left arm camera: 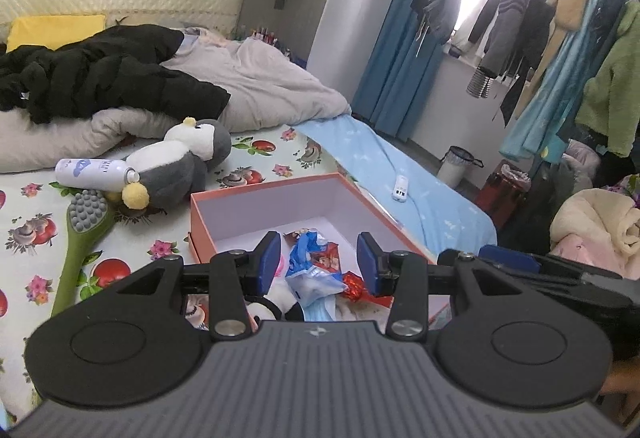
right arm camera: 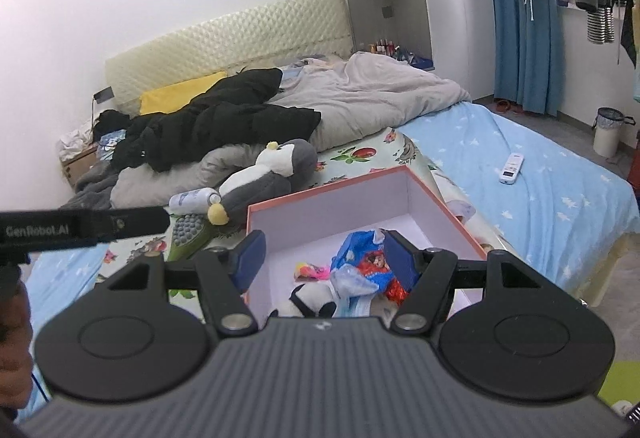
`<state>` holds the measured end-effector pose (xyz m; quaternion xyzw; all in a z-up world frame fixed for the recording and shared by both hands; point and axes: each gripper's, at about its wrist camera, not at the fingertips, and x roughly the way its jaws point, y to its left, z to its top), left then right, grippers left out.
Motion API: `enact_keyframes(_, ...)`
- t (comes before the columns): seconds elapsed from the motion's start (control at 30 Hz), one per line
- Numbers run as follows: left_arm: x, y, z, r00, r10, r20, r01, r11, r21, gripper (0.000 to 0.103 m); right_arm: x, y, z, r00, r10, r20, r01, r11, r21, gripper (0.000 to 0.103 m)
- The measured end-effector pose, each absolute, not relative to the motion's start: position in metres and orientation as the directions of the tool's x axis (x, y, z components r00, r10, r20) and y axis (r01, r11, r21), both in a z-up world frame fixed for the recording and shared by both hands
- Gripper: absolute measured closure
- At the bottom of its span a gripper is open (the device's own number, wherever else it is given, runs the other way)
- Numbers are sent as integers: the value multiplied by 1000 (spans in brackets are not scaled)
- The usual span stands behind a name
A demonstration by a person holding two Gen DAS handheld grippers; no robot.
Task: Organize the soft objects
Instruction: 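Withdraw both open tools from the orange box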
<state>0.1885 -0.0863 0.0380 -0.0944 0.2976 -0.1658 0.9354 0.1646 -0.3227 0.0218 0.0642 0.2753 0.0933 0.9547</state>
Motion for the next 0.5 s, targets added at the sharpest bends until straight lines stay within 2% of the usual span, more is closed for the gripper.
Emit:
enact_keyframes(0.13, 163, -84, 44, 777, -366, -512, 252, 926, -281, 55, 145, -318, 22, 849, 183, -495, -133, 982, 135, 35)
enact_keyframes(0.5, 110, -78, 35, 777, -351, -522, 227, 930, -288, 55, 110, -311, 9, 832, 191, -521, -127, 979, 158, 35)
